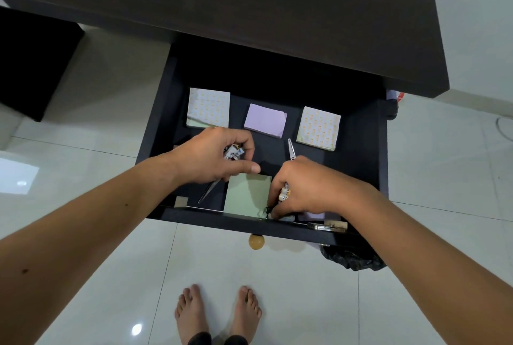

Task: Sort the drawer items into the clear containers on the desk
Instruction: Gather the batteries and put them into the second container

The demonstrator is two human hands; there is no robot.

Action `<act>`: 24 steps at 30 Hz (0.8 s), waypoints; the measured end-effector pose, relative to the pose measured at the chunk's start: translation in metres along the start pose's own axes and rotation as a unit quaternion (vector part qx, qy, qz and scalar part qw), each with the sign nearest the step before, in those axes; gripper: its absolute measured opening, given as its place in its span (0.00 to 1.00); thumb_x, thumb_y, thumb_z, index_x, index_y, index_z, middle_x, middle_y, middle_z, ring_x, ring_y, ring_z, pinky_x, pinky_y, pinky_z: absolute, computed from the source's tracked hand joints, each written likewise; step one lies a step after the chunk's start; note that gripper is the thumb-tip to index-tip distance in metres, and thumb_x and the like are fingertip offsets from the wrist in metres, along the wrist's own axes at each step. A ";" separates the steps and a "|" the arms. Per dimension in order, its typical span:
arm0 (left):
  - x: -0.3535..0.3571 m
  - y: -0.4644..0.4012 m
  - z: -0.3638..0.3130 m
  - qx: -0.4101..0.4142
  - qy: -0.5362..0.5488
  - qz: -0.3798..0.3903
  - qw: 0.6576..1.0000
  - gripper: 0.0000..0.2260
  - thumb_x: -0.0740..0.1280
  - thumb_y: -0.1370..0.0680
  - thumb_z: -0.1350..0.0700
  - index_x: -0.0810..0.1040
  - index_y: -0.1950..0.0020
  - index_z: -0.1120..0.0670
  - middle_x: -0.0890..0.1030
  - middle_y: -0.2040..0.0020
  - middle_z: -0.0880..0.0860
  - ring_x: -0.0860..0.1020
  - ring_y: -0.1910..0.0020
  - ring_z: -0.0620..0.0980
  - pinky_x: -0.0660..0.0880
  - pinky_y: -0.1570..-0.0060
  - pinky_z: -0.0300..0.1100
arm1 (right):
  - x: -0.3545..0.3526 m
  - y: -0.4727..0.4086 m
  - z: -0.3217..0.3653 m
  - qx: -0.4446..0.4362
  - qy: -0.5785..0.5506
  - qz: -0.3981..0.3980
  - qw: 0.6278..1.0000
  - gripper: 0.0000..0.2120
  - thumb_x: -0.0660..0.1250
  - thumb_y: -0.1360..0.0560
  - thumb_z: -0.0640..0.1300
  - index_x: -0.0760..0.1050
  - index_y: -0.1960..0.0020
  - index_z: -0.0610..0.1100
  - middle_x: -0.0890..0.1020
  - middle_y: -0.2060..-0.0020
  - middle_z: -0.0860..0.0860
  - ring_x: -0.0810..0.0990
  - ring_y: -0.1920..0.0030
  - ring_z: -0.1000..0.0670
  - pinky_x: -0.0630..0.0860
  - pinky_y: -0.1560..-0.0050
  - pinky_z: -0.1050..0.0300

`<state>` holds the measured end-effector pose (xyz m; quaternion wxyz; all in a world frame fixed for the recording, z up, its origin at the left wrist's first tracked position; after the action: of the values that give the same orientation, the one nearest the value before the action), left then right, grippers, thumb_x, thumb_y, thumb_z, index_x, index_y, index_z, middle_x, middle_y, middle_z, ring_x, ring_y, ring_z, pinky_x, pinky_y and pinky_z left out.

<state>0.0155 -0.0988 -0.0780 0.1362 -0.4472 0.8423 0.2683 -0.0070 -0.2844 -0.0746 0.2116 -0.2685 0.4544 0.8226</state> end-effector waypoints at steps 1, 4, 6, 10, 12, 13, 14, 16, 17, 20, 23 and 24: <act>0.000 0.000 0.000 -0.002 -0.002 0.001 1.000 0.11 0.78 0.25 0.45 0.78 0.57 0.46 0.82 0.65 0.51 0.80 0.71 0.46 0.79 0.66 0.42 | 0.003 -0.001 0.002 -0.001 0.028 0.003 1.000 0.08 0.80 0.29 0.55 0.87 0.52 0.56 0.82 0.57 0.58 0.81 0.57 0.55 0.83 0.54 0.50; -0.002 0.000 0.001 -0.010 0.004 0.000 1.000 0.11 0.78 0.25 0.45 0.78 0.57 0.46 0.81 0.65 0.50 0.79 0.71 0.46 0.79 0.67 0.42 | 0.003 0.000 0.007 -0.016 0.066 0.004 0.998 0.07 0.78 0.27 0.54 0.86 0.51 0.54 0.81 0.56 0.56 0.78 0.63 0.59 0.82 0.56 0.50; -0.001 -0.001 0.001 -0.017 0.011 0.002 1.000 0.10 0.79 0.25 0.45 0.80 0.57 0.47 0.80 0.66 0.49 0.78 0.73 0.45 0.77 0.68 0.38 | -0.001 0.003 0.003 -0.016 0.028 -0.001 0.999 0.07 0.79 0.28 0.55 0.85 0.54 0.55 0.82 0.58 0.57 0.82 0.63 0.57 0.83 0.56 0.48; 0.000 0.000 -0.001 -0.018 0.018 0.016 1.000 0.08 0.78 0.25 0.46 0.82 0.55 0.47 0.83 0.61 0.53 0.78 0.74 0.45 0.75 0.69 0.36 | -0.018 0.013 -0.015 0.009 -0.038 -0.036 0.999 0.07 0.81 0.31 0.53 0.84 0.55 0.57 0.85 0.59 0.59 0.82 0.56 0.59 0.80 0.55 0.57; -0.001 0.000 0.000 -0.014 0.024 0.013 1.000 0.06 0.78 0.25 0.47 0.83 0.55 0.45 0.84 0.57 0.56 0.79 0.72 0.48 0.77 0.69 0.38 | -0.021 0.019 -0.022 0.016 -0.048 -0.038 0.998 0.09 0.81 0.30 0.49 0.85 0.52 0.58 0.85 0.59 0.62 0.81 0.57 0.64 0.75 0.57 0.66; -0.002 -0.001 0.001 -0.013 0.027 0.009 1.000 0.06 0.78 0.25 0.47 0.83 0.55 0.45 0.84 0.55 0.57 0.79 0.72 0.49 0.79 0.68 0.40 | -0.020 0.020 -0.024 0.019 -0.050 -0.035 0.998 0.11 0.80 0.30 0.48 0.86 0.50 0.59 0.85 0.58 0.64 0.81 0.57 0.65 0.75 0.57 0.68; -0.002 -0.001 0.002 -0.012 0.029 0.004 0.999 0.06 0.78 0.24 0.47 0.83 0.55 0.44 0.85 0.54 0.58 0.80 0.71 0.52 0.81 0.67 0.43 | -0.018 0.021 -0.026 0.023 -0.052 -0.030 0.998 0.13 0.80 0.30 0.48 0.86 0.47 0.61 0.85 0.57 0.64 0.83 0.57 0.64 0.78 0.54 0.66; -0.003 -0.002 0.003 -0.012 0.026 -0.001 1.000 0.06 0.78 0.24 0.47 0.83 0.54 0.45 0.85 0.54 0.59 0.81 0.67 0.60 0.83 0.64 0.50 | -0.013 0.022 -0.027 0.038 -0.061 -0.019 0.997 0.16 0.79 0.29 0.47 0.85 0.44 0.63 0.87 0.55 0.60 0.87 0.59 0.55 0.85 0.52 0.53; -0.002 -0.002 0.004 -0.012 0.024 -0.003 1.000 0.06 0.78 0.24 0.47 0.83 0.54 0.45 0.85 0.54 0.59 0.82 0.64 0.62 0.84 0.63 0.53 | -0.010 0.023 -0.026 0.040 -0.074 -0.014 0.996 0.17 0.78 0.28 0.45 0.84 0.43 0.62 0.88 0.58 0.56 0.88 0.63 0.52 0.86 0.54 0.49; -0.002 -0.002 0.004 -0.013 0.022 -0.006 1.000 0.05 0.78 0.24 0.47 0.83 0.54 0.45 0.85 0.54 0.58 0.83 0.62 0.64 0.84 0.63 0.53 | -0.005 0.025 -0.021 0.031 -0.079 -0.019 0.996 0.17 0.77 0.25 0.44 0.85 0.40 0.58 0.86 0.62 0.56 0.83 0.72 0.61 0.86 0.57 0.51; -0.003 -0.002 0.005 -0.014 0.016 -0.008 1.000 0.05 0.78 0.23 0.47 0.83 0.55 0.45 0.85 0.54 0.57 0.83 0.63 0.63 0.83 0.65 0.51 | -0.001 0.023 -0.018 0.024 0.013 -0.041 0.999 0.15 0.78 0.26 0.51 0.85 0.39 0.60 0.82 0.47 0.60 0.81 0.58 0.64 0.81 0.50 0.55; -0.003 -0.003 0.005 -0.014 0.014 -0.009 1.000 0.05 0.78 0.23 0.47 0.83 0.54 0.44 0.85 0.54 0.57 0.83 0.63 0.63 0.83 0.65 0.50 | 0.001 0.021 -0.017 0.020 0.033 -0.042 0.998 0.15 0.78 0.26 0.53 0.85 0.40 0.60 0.82 0.44 0.58 0.82 0.52 0.60 0.82 0.48 0.53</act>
<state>0.0193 -0.0952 -0.0815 0.1208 -0.4602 0.8362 0.2727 -0.0164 -0.3092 -0.0695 0.2357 -0.3100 0.4659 0.7945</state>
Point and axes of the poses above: each hand's wrist, its own y-axis away from the middle knuckle, its own x-axis out of the palm, z = x × y, the point moved 5 cm from there along -y, towards the middle knuckle
